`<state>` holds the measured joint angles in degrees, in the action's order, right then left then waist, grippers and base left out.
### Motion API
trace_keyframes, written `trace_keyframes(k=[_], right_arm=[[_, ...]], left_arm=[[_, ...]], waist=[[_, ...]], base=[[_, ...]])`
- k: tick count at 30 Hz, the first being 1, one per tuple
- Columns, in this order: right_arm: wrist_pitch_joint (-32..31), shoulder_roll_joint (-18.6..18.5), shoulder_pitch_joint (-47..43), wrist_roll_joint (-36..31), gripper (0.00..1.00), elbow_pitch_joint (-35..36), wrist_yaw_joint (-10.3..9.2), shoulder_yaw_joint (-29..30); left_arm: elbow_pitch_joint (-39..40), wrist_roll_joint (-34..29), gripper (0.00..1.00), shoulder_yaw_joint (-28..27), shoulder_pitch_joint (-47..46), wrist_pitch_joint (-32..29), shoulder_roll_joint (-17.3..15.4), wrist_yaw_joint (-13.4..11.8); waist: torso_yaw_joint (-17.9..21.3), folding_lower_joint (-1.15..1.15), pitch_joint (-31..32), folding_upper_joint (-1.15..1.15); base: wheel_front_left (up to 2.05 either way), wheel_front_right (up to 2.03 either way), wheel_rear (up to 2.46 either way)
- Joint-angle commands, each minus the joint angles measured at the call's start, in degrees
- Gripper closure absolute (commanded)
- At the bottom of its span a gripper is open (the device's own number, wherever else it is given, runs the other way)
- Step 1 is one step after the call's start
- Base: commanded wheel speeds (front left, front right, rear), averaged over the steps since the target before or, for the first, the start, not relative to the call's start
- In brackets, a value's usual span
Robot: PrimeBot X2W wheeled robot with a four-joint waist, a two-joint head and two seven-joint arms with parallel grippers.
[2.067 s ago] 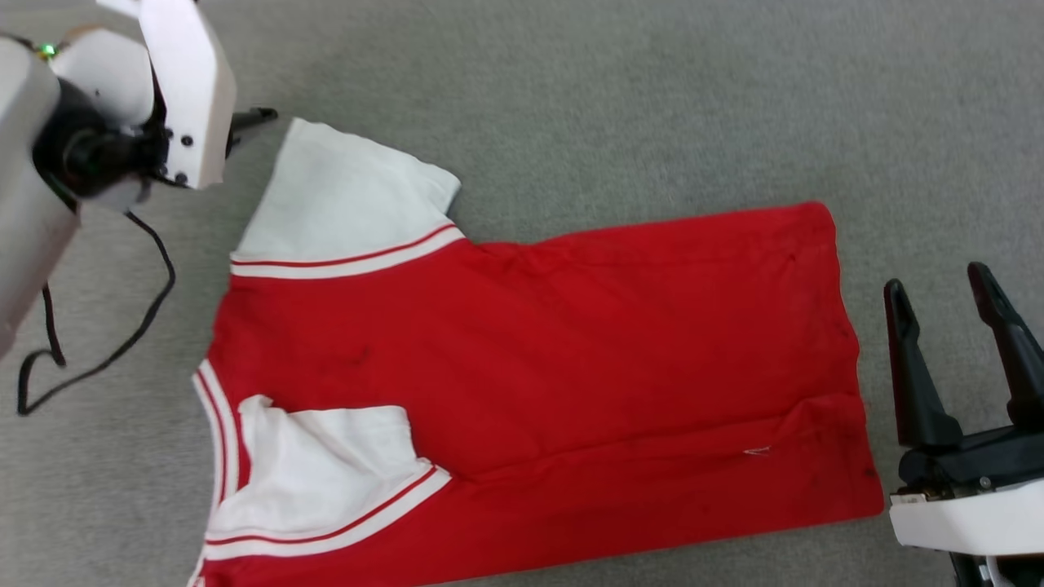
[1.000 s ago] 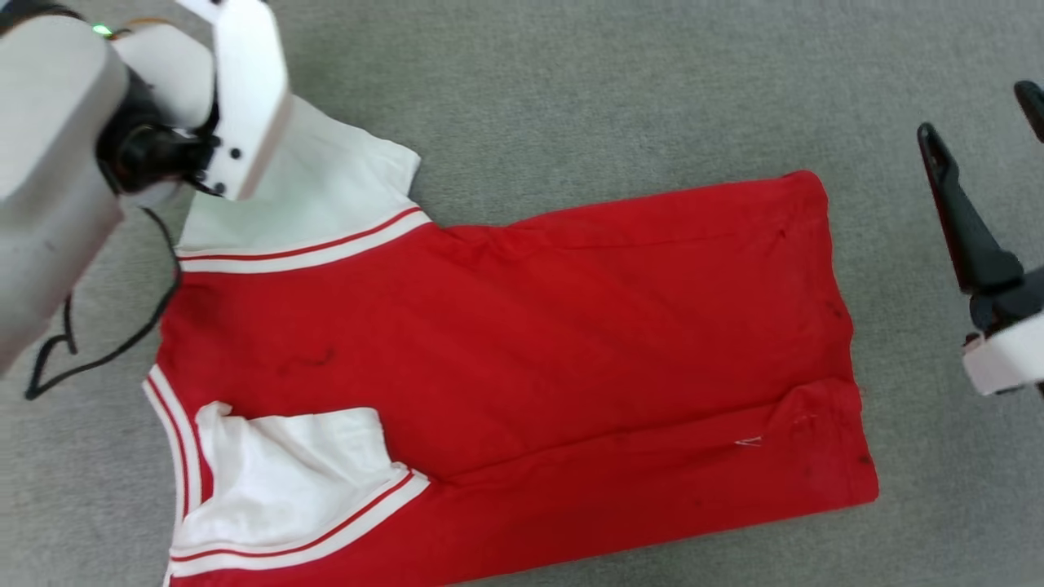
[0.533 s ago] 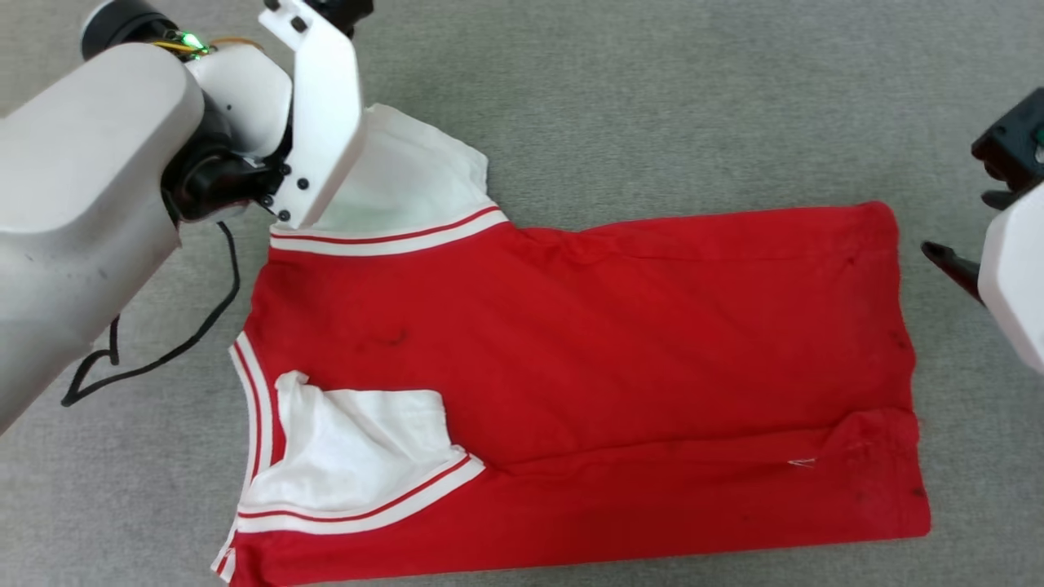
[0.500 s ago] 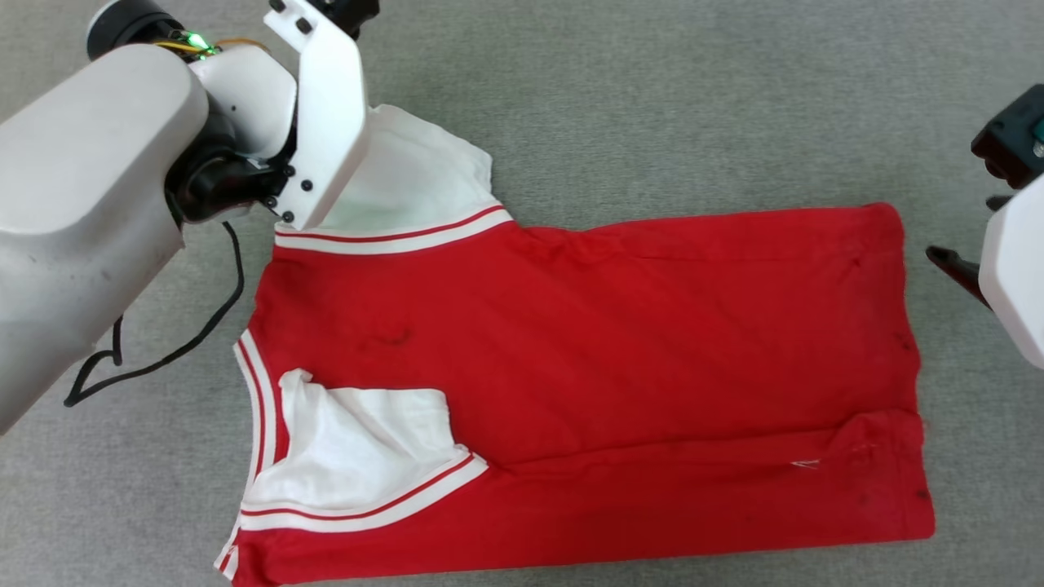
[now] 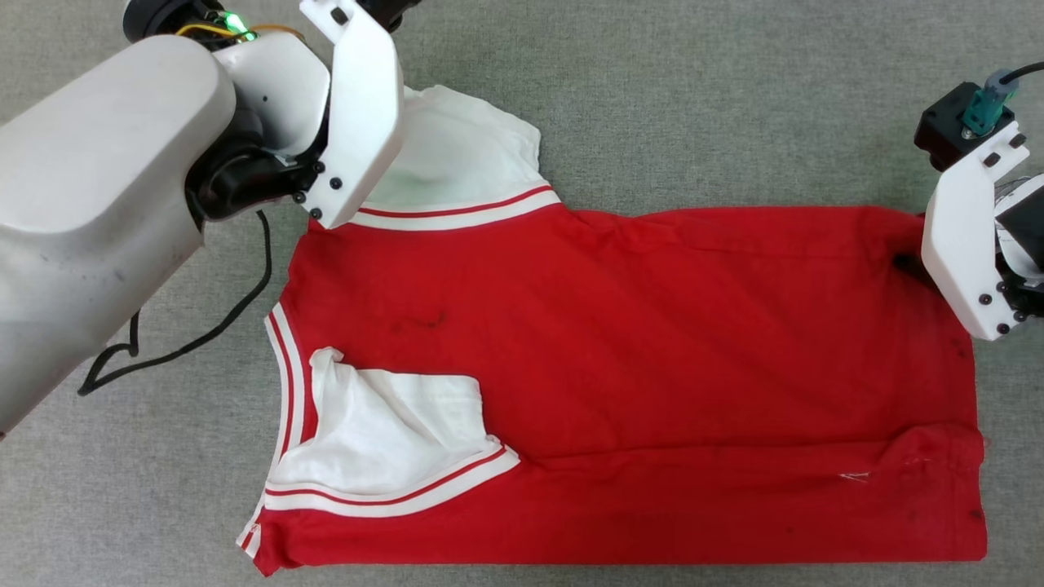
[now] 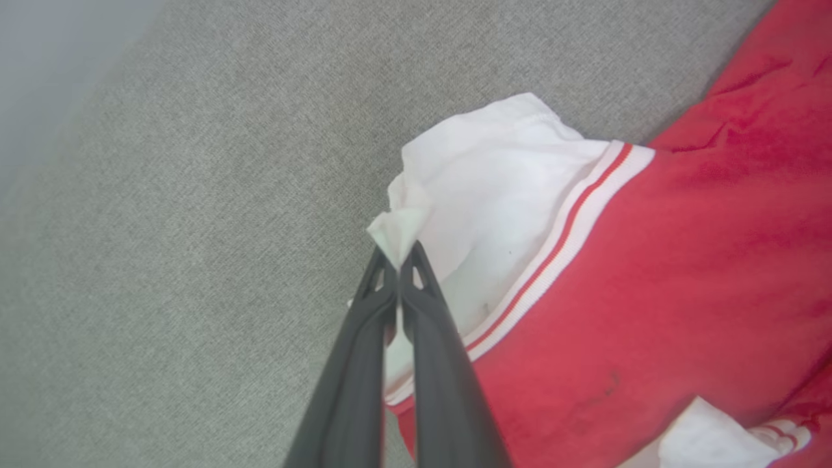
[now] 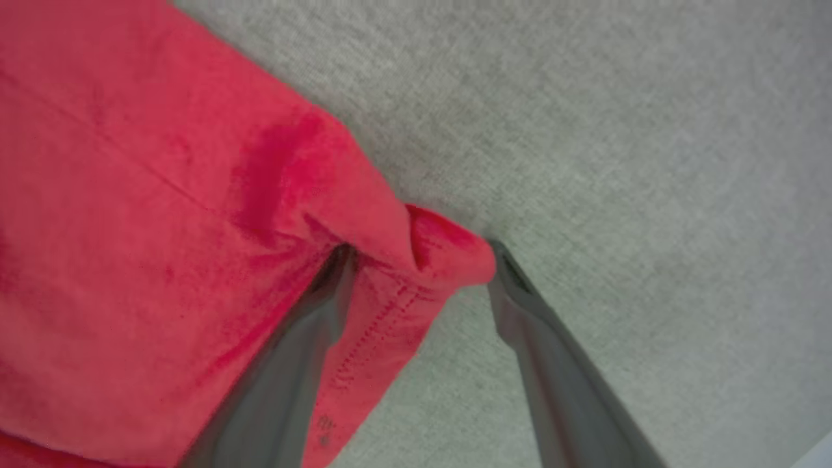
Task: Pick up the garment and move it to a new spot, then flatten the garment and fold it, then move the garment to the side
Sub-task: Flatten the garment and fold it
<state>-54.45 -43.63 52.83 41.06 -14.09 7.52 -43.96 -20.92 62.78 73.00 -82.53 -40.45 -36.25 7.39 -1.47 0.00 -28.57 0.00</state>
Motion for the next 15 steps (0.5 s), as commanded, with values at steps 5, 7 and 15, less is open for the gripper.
trace_keyframes(k=[5,7,15], right_arm=[[2.82,0.76,-0.02,2.22,1.00,-2.76,-0.06,-5.47],[5.05,0.26,1.16,2.64,1.00,-3.43,-0.08,-5.44],[13.92,-1.41,-1.06,6.29,1.00,-4.29,-0.08,-5.69]], left_arm=[[0.50,0.36,1.00,0.23,0.49,0.95,-0.66,0.00],[0.66,0.47,1.00,0.28,1.41,1.46,-0.90,-0.01],[3.40,2.19,1.00,0.37,5.73,3.41,-3.11,0.00]], waist=[[-0.14,0.00,0.48,0.00],[-0.02,0.00,1.62,0.00],[-0.02,0.00,8.83,0.00]], base=[[0.00,0.00,0.00],[0.00,0.00,0.00],[0.00,0.00,0.00]])
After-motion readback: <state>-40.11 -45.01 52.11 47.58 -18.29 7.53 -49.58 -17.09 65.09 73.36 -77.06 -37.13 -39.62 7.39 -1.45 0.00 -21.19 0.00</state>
